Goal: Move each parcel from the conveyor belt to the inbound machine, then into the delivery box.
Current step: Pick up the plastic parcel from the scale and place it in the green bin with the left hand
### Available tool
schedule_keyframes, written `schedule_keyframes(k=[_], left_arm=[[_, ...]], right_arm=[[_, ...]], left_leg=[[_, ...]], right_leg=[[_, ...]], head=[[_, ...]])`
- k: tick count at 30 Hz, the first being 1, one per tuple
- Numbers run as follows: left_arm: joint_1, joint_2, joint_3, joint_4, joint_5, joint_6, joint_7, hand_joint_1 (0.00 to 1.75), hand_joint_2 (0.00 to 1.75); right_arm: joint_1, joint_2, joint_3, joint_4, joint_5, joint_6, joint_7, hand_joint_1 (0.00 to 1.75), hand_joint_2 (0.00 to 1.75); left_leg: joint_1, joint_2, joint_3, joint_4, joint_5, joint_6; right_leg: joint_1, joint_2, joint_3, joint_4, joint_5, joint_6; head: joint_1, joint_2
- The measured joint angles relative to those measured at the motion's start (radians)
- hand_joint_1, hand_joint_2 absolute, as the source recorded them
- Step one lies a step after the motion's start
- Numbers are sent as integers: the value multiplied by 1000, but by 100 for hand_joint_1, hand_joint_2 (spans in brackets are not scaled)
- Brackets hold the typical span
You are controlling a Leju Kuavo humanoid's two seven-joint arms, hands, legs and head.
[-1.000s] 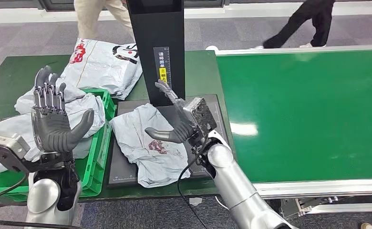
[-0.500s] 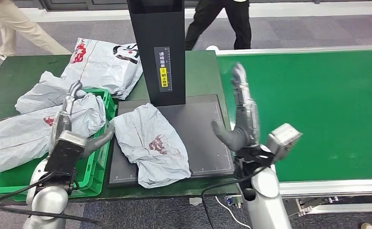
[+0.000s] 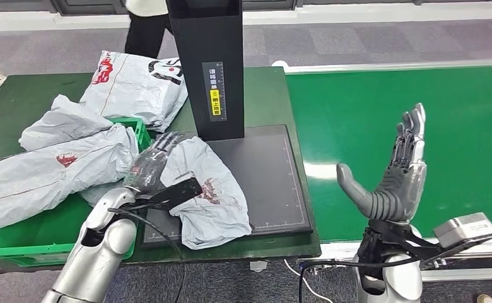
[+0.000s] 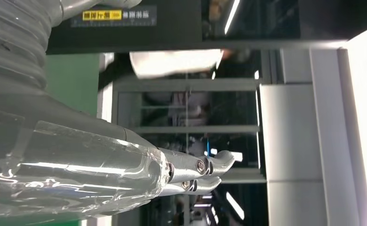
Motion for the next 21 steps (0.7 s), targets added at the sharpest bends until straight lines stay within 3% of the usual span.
schedule_keyframes(k=[11, 18, 19, 21], left_arm=[[-220, -14, -289, 404, -108, -111, -55, 0, 175], [-330, -38, -447, 606, -146, -113, -70, 0, 175], [-338, -40, -460, 622, -150, -114, -73, 11, 175], [-351, -44, -485, 650, -157, -115, -78, 97, 175]], right_arm=[[-11, -20, -18, 44, -50, -47, -5, 0, 175], [-29, -20, -17, 81, -50, -65, -9, 0, 175], [-30, -20, -17, 84, -50, -66, -10, 0, 175], [-31, -20, -17, 89, -49, -68, -12, 0, 175]], left_leg=[[0, 1, 0, 0, 0, 0], [0, -5, 8, -1, -2, 2], [0, -5, 8, -1, -2, 2], [0, -5, 9, -1, -5, 3]], right_leg=[[0, 0, 1, 0, 0, 0], [-1, -6, 13, 0, -4, 2], [-1, -7, 15, 0, -5, 2], [-1, -7, 21, 0, -7, 2]], head=[[0, 0], [0, 0], [0, 0], [0, 0]])
